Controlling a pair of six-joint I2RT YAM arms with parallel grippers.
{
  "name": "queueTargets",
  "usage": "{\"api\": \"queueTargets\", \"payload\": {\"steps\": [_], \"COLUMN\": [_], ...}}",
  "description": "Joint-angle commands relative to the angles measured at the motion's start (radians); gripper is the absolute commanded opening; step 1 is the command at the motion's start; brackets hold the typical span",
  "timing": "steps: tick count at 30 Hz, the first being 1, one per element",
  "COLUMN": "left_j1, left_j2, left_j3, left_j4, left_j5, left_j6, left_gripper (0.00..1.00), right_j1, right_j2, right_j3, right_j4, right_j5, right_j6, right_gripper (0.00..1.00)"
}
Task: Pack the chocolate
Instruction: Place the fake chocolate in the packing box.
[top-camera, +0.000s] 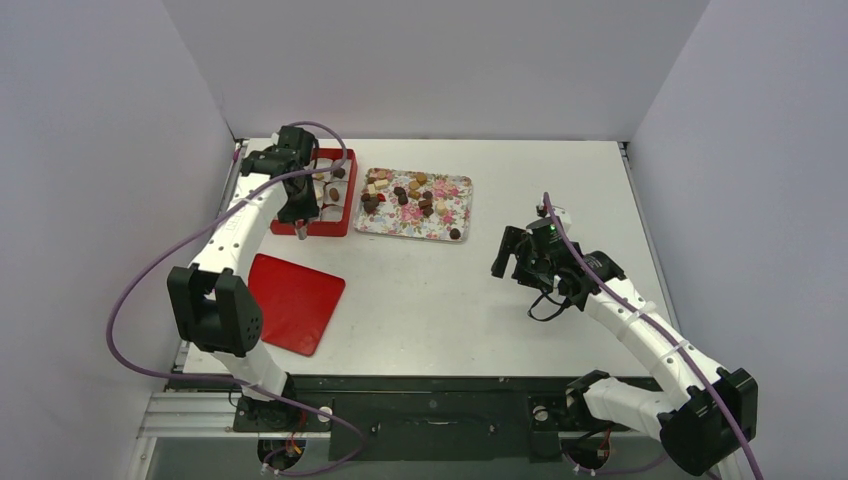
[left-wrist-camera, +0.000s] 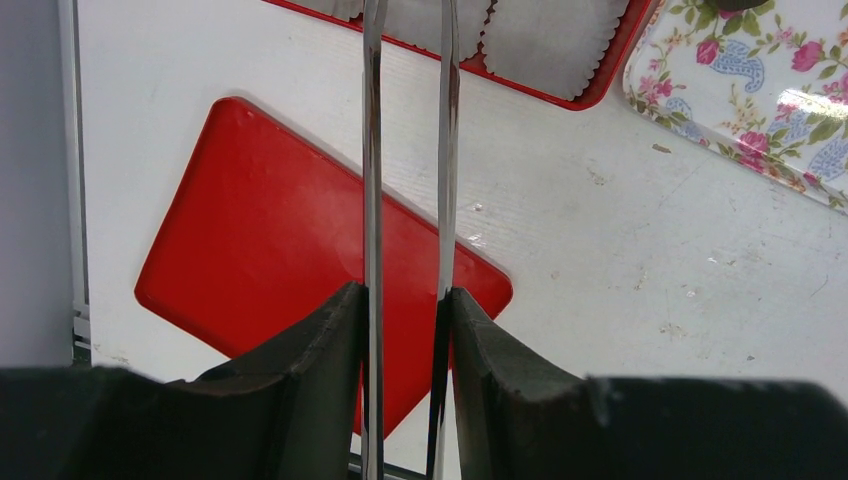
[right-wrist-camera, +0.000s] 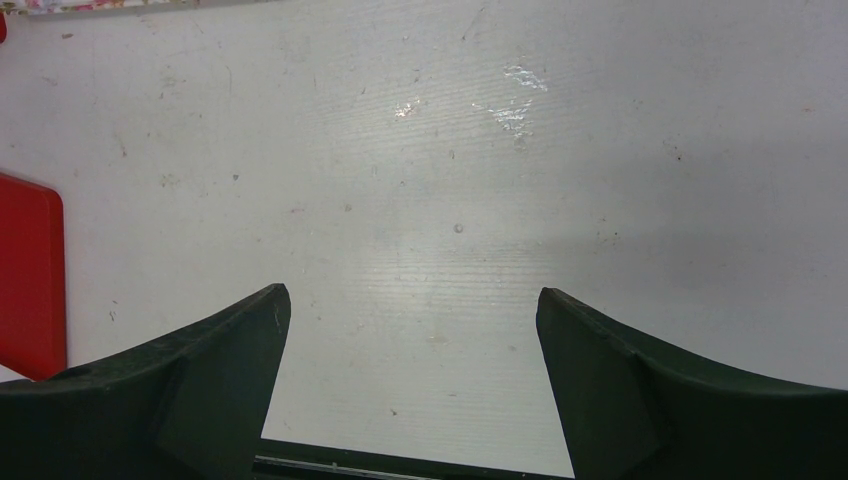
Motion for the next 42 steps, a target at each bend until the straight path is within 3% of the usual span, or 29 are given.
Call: {"api": "queueTargets", "payload": {"steps": [1,42], "left_j1": [0.008,0.019], "left_j2": [0.005,-0.033], "left_j3": [0.005,-0.038], "left_j4": [0.055,0.044], "left_j5": [0.015,0.0], "left_j6": [0.02,0.024], "left_gripper": [0.3,0.38], "right_j1": [-0.007,-0.006], "right_j2": [0.008,0.0], "right_j3": [0.003,-0.004], "right_j4": [0.03,0.035], "right_j5": [0.001,0.008], "right_j6": [-0.002,0.003], "right_gripper": [0.89,0.89]}}
